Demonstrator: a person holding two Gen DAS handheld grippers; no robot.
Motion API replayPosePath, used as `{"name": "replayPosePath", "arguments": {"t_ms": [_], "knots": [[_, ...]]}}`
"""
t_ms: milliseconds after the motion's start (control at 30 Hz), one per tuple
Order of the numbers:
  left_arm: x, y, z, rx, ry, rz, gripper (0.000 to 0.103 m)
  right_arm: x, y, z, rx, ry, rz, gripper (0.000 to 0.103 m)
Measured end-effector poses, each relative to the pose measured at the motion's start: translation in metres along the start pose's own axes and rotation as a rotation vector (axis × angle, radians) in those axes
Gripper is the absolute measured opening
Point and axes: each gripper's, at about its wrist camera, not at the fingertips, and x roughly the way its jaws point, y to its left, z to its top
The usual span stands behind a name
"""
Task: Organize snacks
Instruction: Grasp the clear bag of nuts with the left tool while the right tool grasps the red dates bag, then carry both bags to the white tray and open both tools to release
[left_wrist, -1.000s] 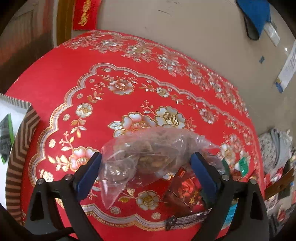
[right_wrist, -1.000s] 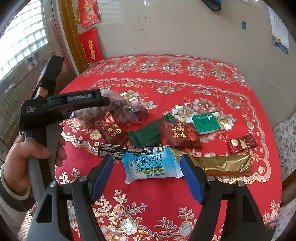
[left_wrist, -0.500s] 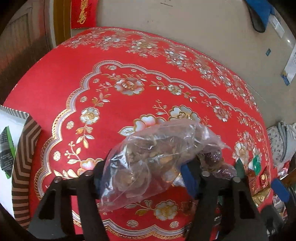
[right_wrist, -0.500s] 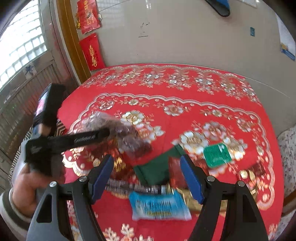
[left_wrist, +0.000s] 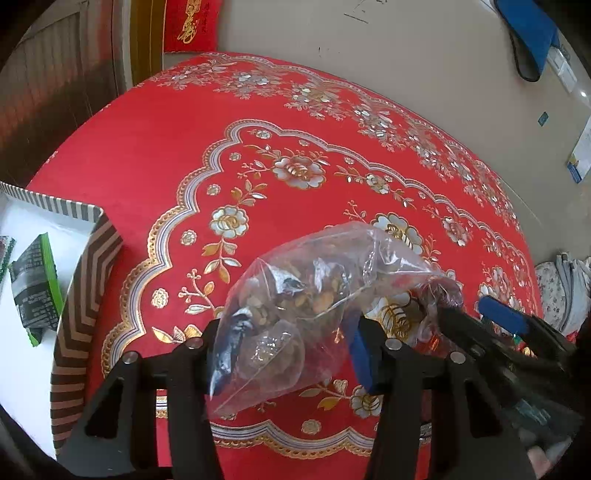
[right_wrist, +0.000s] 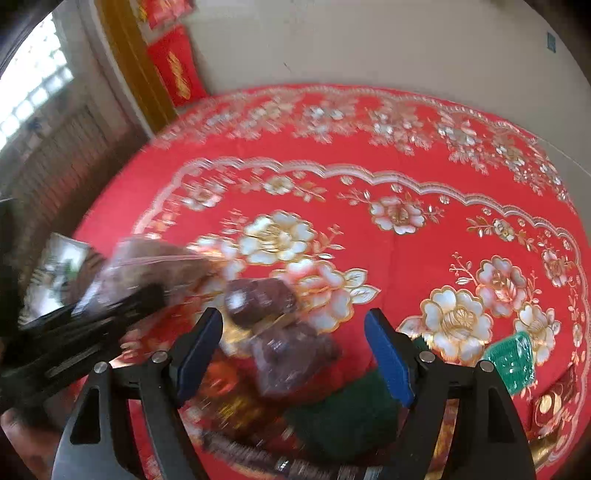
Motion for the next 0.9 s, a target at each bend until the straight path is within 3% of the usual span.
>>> {"name": "replayPosePath", "arguments": {"t_ms": [67, 133, 167, 233, 600, 900], "knots": [[0.0, 0.0, 0.0, 0.004, -0.001, 0.003, 0.053, 0.015, -0.003, 0.0, 0.02, 0.039, 0.026, 0.079], [-0.001, -0.001, -0.001, 0.008, -0.003, 0.007, 0.053, 0.013, -0.004, -0.001, 0.035, 0.003, 0.005, 0.068], [-0.001, -0.001, -0.001, 0.012, -0.004, 0.01, 0.053, 0.009, -0.006, -0.002, 0.054, -0.01, 0.01, 0.045], [-0.001, -0.003, -0.002, 0.025, -0.007, 0.016, 0.053, 0.005, -0.008, -0.006, 0.075, -0.011, 0.054, 0.044], [-0.014, -0.014, -0.016, 0.1, -0.06, 0.084, 0.045, -0.039, -0.001, -0.029, 0.053, -0.148, 0.06, 0.042], [-0.049, -0.012, -0.036, 0.109, -0.118, 0.056, 0.041, -0.074, -0.007, -0.055, 0.099, -0.224, 0.109, 0.041]]}}
